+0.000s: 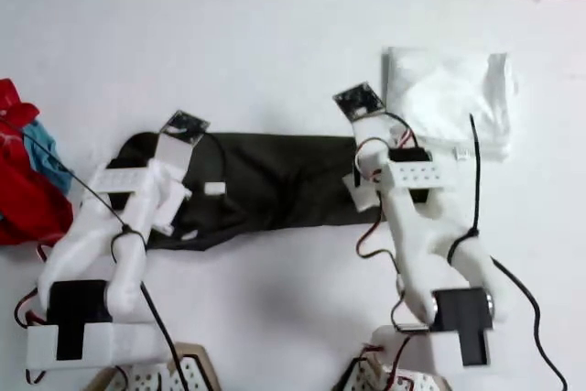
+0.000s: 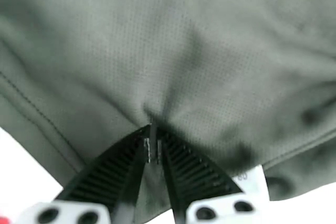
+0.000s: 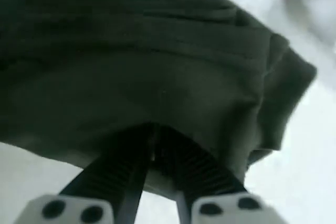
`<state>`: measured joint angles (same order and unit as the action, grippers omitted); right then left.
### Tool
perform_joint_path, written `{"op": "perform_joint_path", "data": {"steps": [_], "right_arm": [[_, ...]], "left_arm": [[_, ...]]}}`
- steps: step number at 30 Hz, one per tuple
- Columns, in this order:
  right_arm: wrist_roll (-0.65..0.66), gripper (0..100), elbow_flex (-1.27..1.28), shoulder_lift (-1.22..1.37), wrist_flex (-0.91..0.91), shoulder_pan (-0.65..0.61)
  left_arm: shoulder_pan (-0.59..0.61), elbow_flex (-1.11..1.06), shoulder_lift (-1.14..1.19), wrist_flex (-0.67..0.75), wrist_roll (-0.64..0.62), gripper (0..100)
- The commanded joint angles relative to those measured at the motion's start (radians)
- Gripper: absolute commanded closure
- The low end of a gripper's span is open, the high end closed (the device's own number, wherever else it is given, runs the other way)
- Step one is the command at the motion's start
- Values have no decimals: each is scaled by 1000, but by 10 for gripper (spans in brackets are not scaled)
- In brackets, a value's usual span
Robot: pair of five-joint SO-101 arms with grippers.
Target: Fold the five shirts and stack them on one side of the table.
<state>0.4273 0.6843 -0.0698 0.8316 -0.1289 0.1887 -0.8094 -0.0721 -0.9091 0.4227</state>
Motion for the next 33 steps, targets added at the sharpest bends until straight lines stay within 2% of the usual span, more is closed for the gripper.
{"op": "perform_joint_path", "data": {"steps": [1, 6, 11, 15, 18, 20, 25, 29, 33], "right_arm": [[12, 979, 5, 61, -8, 4], [68, 979, 9, 44, 179, -7], [143, 979, 12, -130, 300, 30], [141, 979, 9, -291, 314, 24], [137, 979, -2, -364, 300, -38], [86, 979, -15, -378, 275, -90], [-127, 979, -77, -294, 177, -231], [-170, 979, -184, -148, 176, -351], [-178, 979, -285, -1, 176, -463]], "left_arm": [[8, 10, 6, 26, -6, 974], [6, 24, -2, -2, -5, 974], [8, 133, -2, -160, -5, 974], [9, 246, -2, -301, -5, 974], [12, 343, -3, -402, -31, 974], [29, 410, -12, -468, -80, 974], [183, 479, -141, -519, -101, 975], [351, 478, -241, -519, -91, 975], [450, 464, -265, -519, -23, 975]]}}
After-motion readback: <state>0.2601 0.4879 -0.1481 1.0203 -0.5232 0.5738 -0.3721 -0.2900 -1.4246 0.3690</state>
